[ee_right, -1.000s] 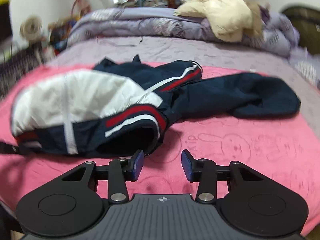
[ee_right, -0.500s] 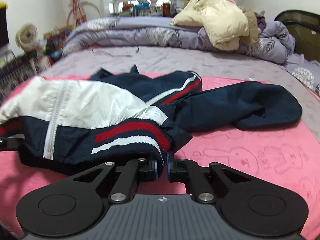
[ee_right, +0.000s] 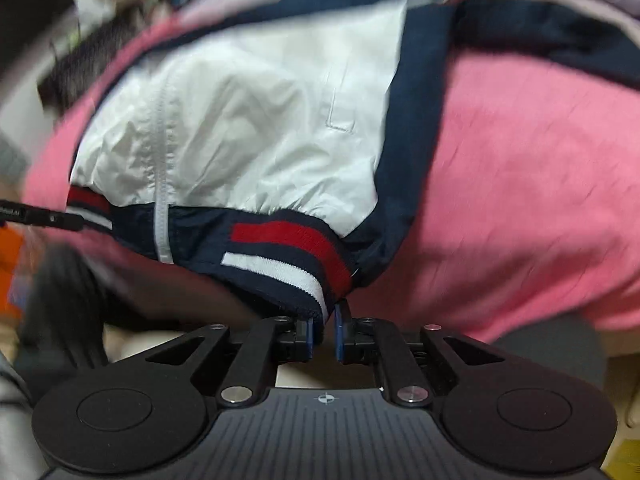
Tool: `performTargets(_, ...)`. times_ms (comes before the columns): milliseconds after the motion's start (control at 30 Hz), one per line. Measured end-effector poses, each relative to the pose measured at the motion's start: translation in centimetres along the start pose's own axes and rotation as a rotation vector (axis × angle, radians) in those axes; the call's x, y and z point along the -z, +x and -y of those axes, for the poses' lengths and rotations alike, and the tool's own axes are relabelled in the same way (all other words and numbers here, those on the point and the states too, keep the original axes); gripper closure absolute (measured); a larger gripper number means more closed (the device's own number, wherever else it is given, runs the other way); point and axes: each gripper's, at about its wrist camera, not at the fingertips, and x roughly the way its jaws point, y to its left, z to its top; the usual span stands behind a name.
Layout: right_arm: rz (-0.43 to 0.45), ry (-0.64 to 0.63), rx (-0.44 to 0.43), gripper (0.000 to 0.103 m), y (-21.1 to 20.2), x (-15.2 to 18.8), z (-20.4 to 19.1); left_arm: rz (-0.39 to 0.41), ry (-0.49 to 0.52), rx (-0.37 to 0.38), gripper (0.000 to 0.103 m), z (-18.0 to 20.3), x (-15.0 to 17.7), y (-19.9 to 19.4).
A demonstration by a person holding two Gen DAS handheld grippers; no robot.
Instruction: Fold clothes
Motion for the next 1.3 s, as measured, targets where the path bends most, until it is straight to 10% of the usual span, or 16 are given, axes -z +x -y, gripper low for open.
performTargets(67,-0.030,-0.023,-0.005,0.077,-0.1,0.2,-0.1,-0.036,0.033,-0.046,0.087,-0.5,1.1,-0.5)
performTargets(167,-0.075,-0.058,-0.014,0.051,-0.2,0.5,-0.3,-0.059,0.072,-0.130,0.056,-1.4,2.0,-1.8)
performTargets(300,-0.128,-0.104,-0.022,0.036,-0.1,0.6,-0.5,0.080,0.094,-0.245,0.055,-2.0,-0.8,-5.6)
performTargets(500,0.001,-0.153,0.033,0.035,8.7,-6.2,-2.3,0.274,0.288,-0.075,0.042,5.7,-8.4,-3.3)
performTargets(667,0.108,-0.193,0.079,0.035,16.0,-11.9,-3.8,0.223,0.337,-0.127,0.041,11.1,-12.2,6.9)
performTargets(767,0.001,-0.177,0.181,0.037,19.4,-10.7,-2.5,0.162,0.357,-0.216,0.039,10.0,-10.9,10.7)
performTargets(1000,-0.016,0.040,0.223,0.034,12.5,-6.8,4.0,0.200,0.351,-0.217,0.038,7.7,-8.1,9.5)
performTargets(1167,0.136,0.271,0.055,0.015,10.5,-11.8,5.3,0.223,0.319,-0.204,0.038,6.3,-6.7,8.3)
performTargets(1300,0.122,0.268,0.189,0.003,17.2,-18.5,4.1,0.243,0.298,-0.188,0.038,5.7,-5.9,7.6)
